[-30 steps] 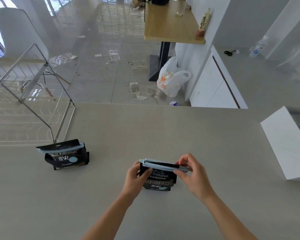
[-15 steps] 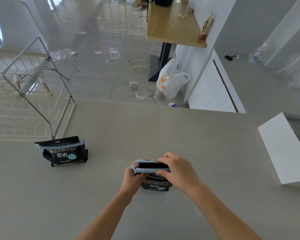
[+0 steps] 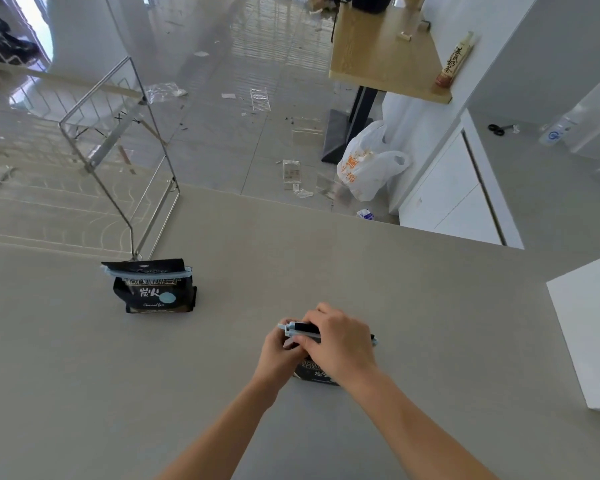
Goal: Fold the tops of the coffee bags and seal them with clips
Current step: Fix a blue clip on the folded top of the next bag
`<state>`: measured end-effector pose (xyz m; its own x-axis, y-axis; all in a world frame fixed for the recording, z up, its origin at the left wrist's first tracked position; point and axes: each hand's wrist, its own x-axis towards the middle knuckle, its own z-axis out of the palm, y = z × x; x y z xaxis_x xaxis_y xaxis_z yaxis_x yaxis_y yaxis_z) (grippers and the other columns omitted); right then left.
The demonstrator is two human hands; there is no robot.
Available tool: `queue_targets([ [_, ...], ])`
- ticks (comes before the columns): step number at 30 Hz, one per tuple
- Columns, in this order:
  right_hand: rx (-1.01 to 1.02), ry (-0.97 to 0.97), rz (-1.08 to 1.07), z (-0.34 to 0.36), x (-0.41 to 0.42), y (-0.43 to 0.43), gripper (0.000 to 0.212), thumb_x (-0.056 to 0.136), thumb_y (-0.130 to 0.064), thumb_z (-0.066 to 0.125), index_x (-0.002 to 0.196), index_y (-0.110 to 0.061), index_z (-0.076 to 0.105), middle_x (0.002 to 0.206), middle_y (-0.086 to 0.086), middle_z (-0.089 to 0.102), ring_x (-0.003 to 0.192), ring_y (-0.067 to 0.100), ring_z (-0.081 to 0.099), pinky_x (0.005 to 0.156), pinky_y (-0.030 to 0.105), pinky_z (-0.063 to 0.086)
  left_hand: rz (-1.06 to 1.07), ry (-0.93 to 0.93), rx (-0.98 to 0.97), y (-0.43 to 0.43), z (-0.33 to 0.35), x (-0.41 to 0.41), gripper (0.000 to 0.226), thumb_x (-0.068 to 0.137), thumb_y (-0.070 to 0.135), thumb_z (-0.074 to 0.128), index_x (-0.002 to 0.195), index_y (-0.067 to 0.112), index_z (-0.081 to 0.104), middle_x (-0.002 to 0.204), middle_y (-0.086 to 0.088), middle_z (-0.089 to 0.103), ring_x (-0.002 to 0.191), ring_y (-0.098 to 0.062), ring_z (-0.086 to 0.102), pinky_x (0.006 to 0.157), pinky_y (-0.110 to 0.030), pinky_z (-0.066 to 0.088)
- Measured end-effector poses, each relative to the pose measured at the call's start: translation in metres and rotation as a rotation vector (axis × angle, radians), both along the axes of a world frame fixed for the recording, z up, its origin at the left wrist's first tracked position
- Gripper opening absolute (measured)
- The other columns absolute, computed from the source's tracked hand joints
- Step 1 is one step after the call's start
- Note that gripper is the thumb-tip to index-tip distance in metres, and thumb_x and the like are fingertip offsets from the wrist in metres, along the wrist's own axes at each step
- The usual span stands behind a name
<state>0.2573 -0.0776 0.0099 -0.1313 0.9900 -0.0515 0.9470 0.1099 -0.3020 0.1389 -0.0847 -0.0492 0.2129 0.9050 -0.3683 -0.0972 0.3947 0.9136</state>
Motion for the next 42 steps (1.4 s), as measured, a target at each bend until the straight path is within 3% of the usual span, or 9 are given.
queue_targets([
  [3,-0.017,-0.002,-0.013,-0.003,0.002,-0.001,0.037,0.081,-0.060,0.053,0.090,-0.026,0.062,0.084,-0.004,0.056,0.075,0.018,0.060,0.058,0.028,0.038,-0.072,-0.056,-0.006,-0.001,0.000,-0.006,0.021,0.074,0.009,0.057,0.093,0.014,0.065,0.083,0.003,0.071,0.080,-0.006,0.067,0.064,-0.013,0.050],
  [7,-0.014,0.043,-0.044,-0.004,0.004,-0.001,0.034,0.080,-0.061,0.054,0.095,-0.032,0.064,0.082,-0.005,0.056,0.074,0.016,0.061,0.055,0.025,0.038,-0.069,-0.250,-0.110,-0.002,0.001,-0.017,0.027,0.080,0.012,0.049,0.096,0.015,0.071,0.096,0.000,0.074,0.094,-0.012,0.065,0.076,-0.017,0.050],
  [9,-0.005,0.068,-0.056,-0.003,0.003,-0.002,0.033,0.079,-0.062,0.056,0.095,-0.035,0.064,0.081,-0.006,0.057,0.072,0.014,0.061,0.054,0.024,0.035,-0.029,-0.324,-0.190,-0.003,0.001,-0.019,0.032,0.091,0.027,0.044,0.103,0.015,0.071,0.109,-0.002,0.072,0.103,-0.013,0.064,0.084,-0.021,0.048],
  [13,-0.009,0.099,-0.068,-0.003,0.000,-0.005,0.030,0.077,-0.059,0.058,0.095,-0.036,0.064,0.080,-0.007,0.057,0.072,0.013,0.062,0.054,0.023,0.034,0.037,-0.323,-0.224,-0.005,-0.005,-0.013,0.052,0.091,0.044,0.039,0.115,0.004,0.063,0.116,-0.016,0.067,0.111,-0.023,0.062,0.082,-0.023,0.054],
  [28,-0.011,0.113,-0.021,-0.008,0.006,-0.011,0.034,0.081,-0.060,0.050,0.097,-0.033,0.064,0.083,-0.007,0.056,0.075,0.013,0.061,0.054,0.025,0.036,0.063,-0.360,-0.239,-0.006,-0.007,-0.006,0.052,0.083,0.047,0.047,0.102,0.004,0.070,0.105,-0.017,0.072,0.100,-0.024,0.068,0.073,-0.024,0.056],
  [33,-0.045,0.061,0.008,-0.010,0.002,-0.005,0.046,0.080,-0.067,0.045,0.085,-0.024,0.059,0.082,-0.005,0.055,0.073,0.016,0.059,0.055,0.027,0.036,0.091,-0.338,-0.255,-0.007,-0.008,-0.005,0.050,0.081,0.049,0.051,0.097,0.007,0.073,0.101,-0.014,0.074,0.098,-0.023,0.068,0.073,-0.024,0.056],
  [42,0.008,0.074,0.045,-0.010,0.003,-0.005,0.040,0.084,-0.060,0.045,0.082,-0.024,0.061,0.076,-0.005,0.053,0.070,0.015,0.057,0.053,0.025,0.031,0.075,-0.314,-0.247,-0.006,-0.008,-0.005,0.052,0.081,0.053,0.050,0.096,0.009,0.073,0.100,-0.012,0.074,0.099,-0.021,0.068,0.074,-0.022,0.056],
])
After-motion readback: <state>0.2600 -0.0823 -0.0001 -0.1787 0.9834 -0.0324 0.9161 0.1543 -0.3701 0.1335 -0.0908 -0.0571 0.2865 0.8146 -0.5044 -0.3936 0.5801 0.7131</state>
